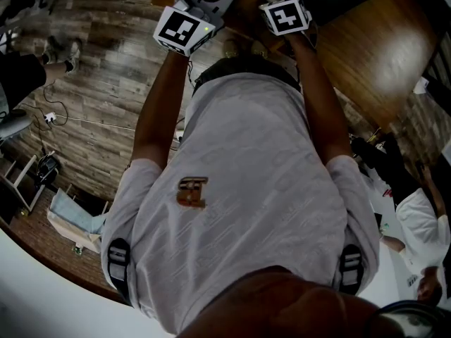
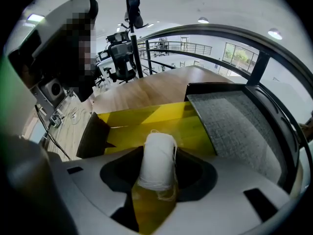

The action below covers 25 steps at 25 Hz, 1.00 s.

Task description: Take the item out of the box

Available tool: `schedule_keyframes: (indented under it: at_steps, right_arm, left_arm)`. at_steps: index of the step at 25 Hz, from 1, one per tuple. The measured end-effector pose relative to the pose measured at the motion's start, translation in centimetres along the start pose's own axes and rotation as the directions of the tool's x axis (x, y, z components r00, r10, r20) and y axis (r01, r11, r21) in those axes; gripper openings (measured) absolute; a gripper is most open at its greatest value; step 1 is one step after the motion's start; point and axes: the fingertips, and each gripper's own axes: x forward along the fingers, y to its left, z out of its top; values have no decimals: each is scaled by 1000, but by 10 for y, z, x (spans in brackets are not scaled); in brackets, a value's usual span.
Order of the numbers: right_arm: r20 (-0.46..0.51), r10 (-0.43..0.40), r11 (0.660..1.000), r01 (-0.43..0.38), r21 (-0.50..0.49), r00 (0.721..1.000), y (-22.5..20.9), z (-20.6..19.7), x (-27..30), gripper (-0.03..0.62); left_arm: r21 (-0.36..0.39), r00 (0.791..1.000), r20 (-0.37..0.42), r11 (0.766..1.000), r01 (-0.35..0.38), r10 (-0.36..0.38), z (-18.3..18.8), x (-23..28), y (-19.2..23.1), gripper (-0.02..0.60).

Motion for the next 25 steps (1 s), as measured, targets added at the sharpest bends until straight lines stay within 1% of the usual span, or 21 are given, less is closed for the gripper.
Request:
schedule_keyframes:
  at_steps: [7, 10, 14, 17, 20, 25]
  right_arm:
    - [1, 1, 1000, -1, -30, 1000, -1, -3, 0, 201]
    - [23, 0, 999, 1, -54, 1000, -3, -4, -7, 201]
    - [105, 8, 997, 0, -73, 994, -10, 6, -20, 201]
    - [166, 40, 997, -29, -71, 985, -10, 14, -31, 201]
    - [199, 60, 996, -47, -72, 978, -8, 17, -44, 201]
    - [295, 102, 994, -83, -77, 950, -5, 33, -71, 201]
  left_arm:
    - [7, 1000, -3, 1000, -5, 5, 2, 1, -6, 20]
    - [10, 1000, -9, 1000, -11, 11, 4, 1, -8, 20]
    - [5, 1000, -12, 1000, -27, 27, 5, 1, -7, 20]
    - [0, 999, -15, 1000, -29, 29, 4, 3, -9, 20]
    - [2, 999, -15, 1000, -29, 29, 5, 4, -12, 19]
    - [5, 1000, -12, 1000, -27, 27, 8, 9, -17, 20]
